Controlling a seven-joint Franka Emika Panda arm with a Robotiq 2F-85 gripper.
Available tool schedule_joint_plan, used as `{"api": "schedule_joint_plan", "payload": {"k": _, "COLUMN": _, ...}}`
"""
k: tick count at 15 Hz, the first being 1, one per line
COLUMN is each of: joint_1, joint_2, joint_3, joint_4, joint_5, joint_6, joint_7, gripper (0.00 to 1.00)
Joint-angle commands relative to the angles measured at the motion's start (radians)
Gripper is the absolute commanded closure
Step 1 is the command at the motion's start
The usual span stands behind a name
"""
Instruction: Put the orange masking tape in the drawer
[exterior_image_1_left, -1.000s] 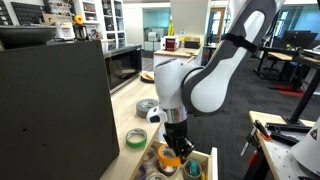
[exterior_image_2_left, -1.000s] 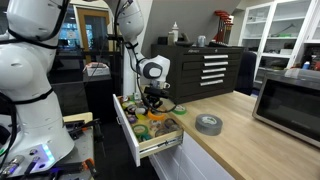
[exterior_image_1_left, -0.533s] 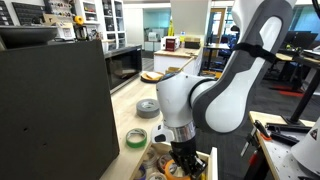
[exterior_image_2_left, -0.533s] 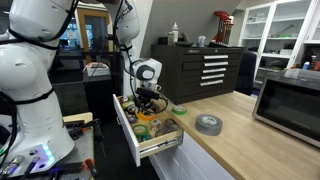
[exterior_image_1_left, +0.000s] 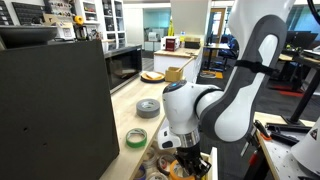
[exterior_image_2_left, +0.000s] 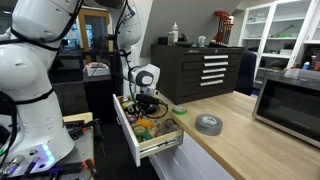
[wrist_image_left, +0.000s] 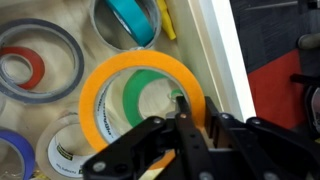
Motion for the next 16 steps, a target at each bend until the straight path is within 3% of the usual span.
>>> {"api": "schedule_joint_plan", "payload": {"k": 1, "joint_1": -0.007, "joint_2": 0.039, "joint_3": -0.032, "joint_4": -0.002, "joint_5": -0.075, "joint_6": 0.061, "joint_7": -0.008, "gripper": 0.95}}
{"api": "schedule_joint_plan", "payload": {"k": 3, "joint_1": -0.017, "joint_2": 0.065, "joint_3": -0.041, "joint_4": 0.010, "joint_5": -0.104, "joint_6": 0.091, "joint_7": -0.013, "gripper": 0.94}}
{"api": "schedule_joint_plan", "payload": {"k": 5, "joint_1": -0.030, "joint_2": 0.079, "joint_3": -0.038, "joint_4": 0.020, "joint_5": -0.120, "joint_6": 0.110, "joint_7": -0.023, "gripper": 0.56}}
{"api": "schedule_joint_plan", "payload": {"k": 10, "joint_1": -0.038, "joint_2": 0.049, "joint_3": -0.029, "joint_4": 0.022, "joint_5": -0.154, "joint_6": 0.132, "joint_7": -0.037, "gripper": 0.26}}
{"api": "schedule_joint_plan", "payload": {"k": 13, "joint_1": -0.065, "joint_2": 0.004, "joint_3": 0.021, "joint_4": 0.026, "joint_5": -0.105, "joint_6": 0.081, "joint_7": -0.039, "gripper": 0.05}}
{"api": "schedule_joint_plan", "payload": {"k": 16, "joint_1": -0.093, "joint_2": -0.040, "joint_3": 0.055, "joint_4": 0.035, "joint_5": -0.061, "joint_6": 0.056, "joint_7": -0.042, "gripper": 0.00}}
